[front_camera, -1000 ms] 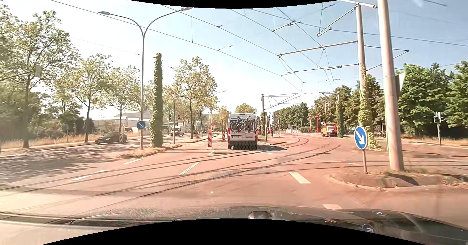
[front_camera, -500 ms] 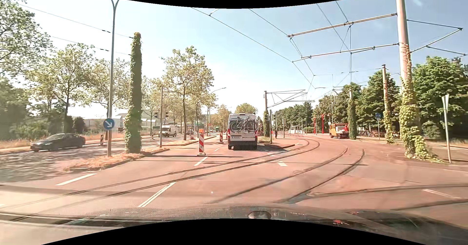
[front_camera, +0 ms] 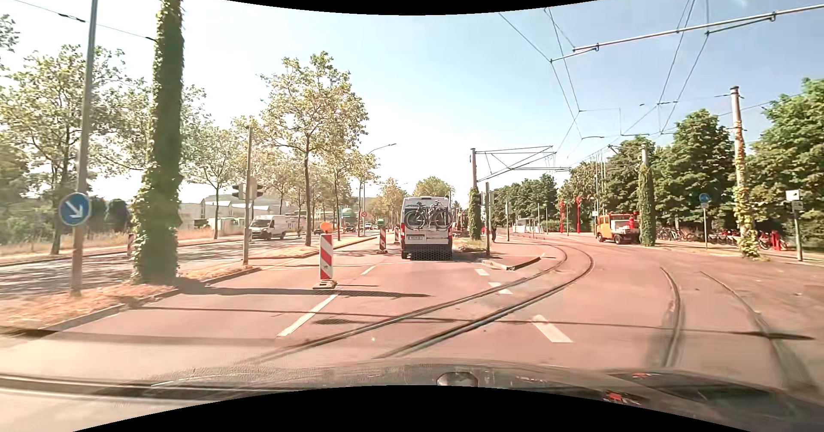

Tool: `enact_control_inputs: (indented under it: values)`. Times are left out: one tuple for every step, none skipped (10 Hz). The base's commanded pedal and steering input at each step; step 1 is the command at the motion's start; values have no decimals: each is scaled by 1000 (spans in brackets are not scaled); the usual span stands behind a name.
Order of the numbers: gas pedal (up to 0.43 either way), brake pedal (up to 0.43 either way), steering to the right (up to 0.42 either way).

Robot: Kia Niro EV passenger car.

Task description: Follow the waypoints while adhering to traffic rules and regulations

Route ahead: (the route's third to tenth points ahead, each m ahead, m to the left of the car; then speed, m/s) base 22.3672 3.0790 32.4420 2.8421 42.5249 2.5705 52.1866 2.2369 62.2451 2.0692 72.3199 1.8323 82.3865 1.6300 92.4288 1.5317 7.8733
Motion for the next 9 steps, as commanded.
enact_control_inputs:
  values:
    - [138,0,-3]
    - [138,0,-3]
    - [138,0,-4]
    - [138,0,-4]
    - [138,0,-3]
    - [138,0,-4]
    - [138,0,-8]
    - [138,0,-10]
    - [138,0,-8]
